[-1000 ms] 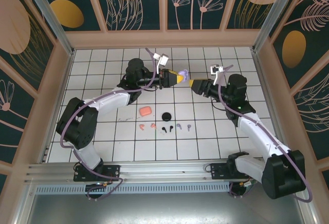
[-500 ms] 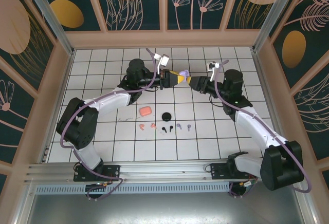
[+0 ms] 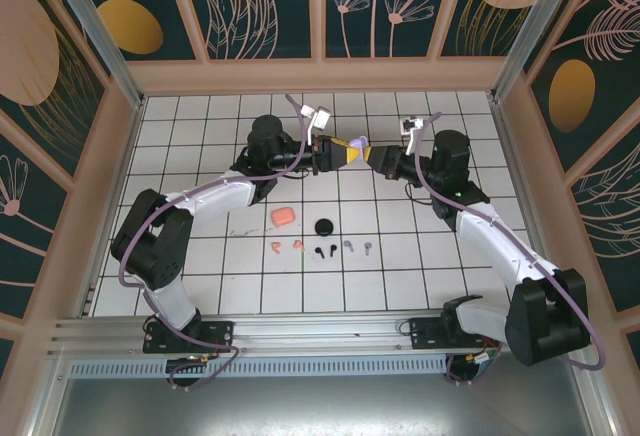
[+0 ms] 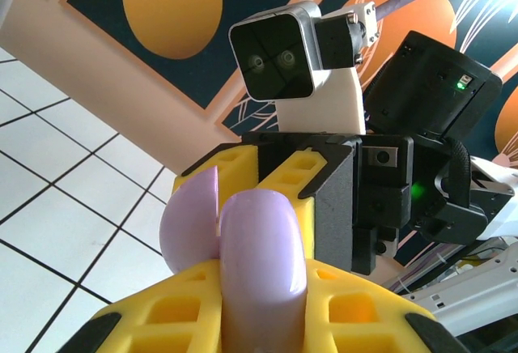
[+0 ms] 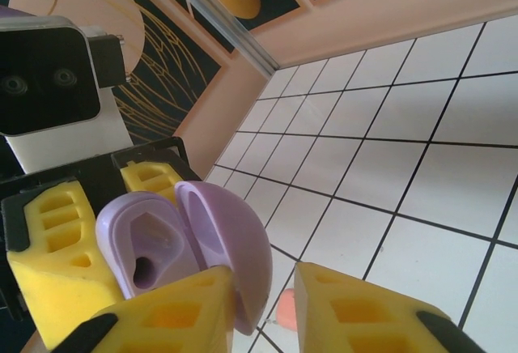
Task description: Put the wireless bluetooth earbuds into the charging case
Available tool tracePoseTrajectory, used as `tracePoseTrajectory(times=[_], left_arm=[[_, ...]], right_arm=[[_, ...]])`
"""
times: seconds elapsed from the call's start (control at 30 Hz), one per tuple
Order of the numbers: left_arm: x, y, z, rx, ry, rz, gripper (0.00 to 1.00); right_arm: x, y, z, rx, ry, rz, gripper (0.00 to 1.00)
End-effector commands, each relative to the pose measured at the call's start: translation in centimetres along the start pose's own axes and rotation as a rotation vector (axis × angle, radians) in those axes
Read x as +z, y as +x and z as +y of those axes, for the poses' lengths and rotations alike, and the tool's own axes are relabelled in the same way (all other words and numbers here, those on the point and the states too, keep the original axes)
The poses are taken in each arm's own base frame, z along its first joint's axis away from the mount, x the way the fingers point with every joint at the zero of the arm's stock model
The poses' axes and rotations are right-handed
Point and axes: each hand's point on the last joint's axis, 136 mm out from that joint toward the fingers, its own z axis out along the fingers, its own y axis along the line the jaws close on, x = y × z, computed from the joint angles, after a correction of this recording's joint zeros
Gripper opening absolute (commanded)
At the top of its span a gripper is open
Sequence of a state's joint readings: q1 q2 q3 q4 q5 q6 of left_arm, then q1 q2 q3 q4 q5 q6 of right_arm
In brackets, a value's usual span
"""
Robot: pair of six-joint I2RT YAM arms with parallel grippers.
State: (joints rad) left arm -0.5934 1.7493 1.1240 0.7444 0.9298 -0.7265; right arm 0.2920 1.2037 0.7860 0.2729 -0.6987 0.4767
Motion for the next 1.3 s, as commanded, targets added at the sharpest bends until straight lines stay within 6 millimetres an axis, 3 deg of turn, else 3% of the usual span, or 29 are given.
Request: tracePoseTrajectory(times=[0.0, 0.1, 0.2, 0.27, 0.33, 0.37, 0.5, 0.67, 0.77, 0.93, 1.27], left_arm=[[0.5, -0.8, -1.3, 0.045, 0.043, -0.009, 0.00], [0.6, -0.7, -1.3, 0.044, 0.045, -0.009, 0.00], [0.6, -0.6, -1.2, 0.040, 0.045, -0.011, 0.00], [0.7, -0.6, -0.9, 0.037, 0.035, -0.014, 0.00], [0.7, -0.6, -0.2, 0.032, 0.006, -0.022, 0.11], [0.6, -0.7, 0.3, 0.033, -0.023, -0.033, 0.26], [-0.8, -2.3, 2.4, 0.078, -0.167, -0.081, 0.62], [-4.7, -5.5, 2.9, 0.177, -0.287, -0.077, 0.78], [-6.1, -6.1, 3.0, 0.236, -0.342, 0.015, 0.82], [-6.1, -5.3, 2.7, 0.292, -0.343, 0.212, 0.82], [-6.0, -1.9, 5.1, 0.225, -0.314, 0.474, 0.73]], right_arm=[[0.3, -1.2, 0.8, -0.037, -0.012, -0.019, 0.24], [0.4, -1.2, 0.8, -0.037, -0.014, -0.015, 0.16], [0.5, -1.4, 1.0, -0.041, -0.017, -0.014, 0.00], [0.6, -1.7, 1.1, -0.042, -0.016, -0.015, 0.00], [0.7, -2.0, 1.0, -0.041, -0.004, -0.018, 0.00], [0.7, -2.2, 0.9, -0.040, 0.012, -0.018, 0.00], [1.0, -3.3, -0.5, -0.047, 0.111, -0.002, 0.00], [1.3, -4.9, -3.2, -0.125, 0.297, 0.051, 0.00], [1.5, -5.6, -4.7, -0.214, 0.390, 0.103, 0.00], [1.8, -5.7, -5.6, -0.383, 0.443, 0.189, 0.00], [3.2, -3.8, -3.3, -0.585, 0.355, 0.310, 0.00]])
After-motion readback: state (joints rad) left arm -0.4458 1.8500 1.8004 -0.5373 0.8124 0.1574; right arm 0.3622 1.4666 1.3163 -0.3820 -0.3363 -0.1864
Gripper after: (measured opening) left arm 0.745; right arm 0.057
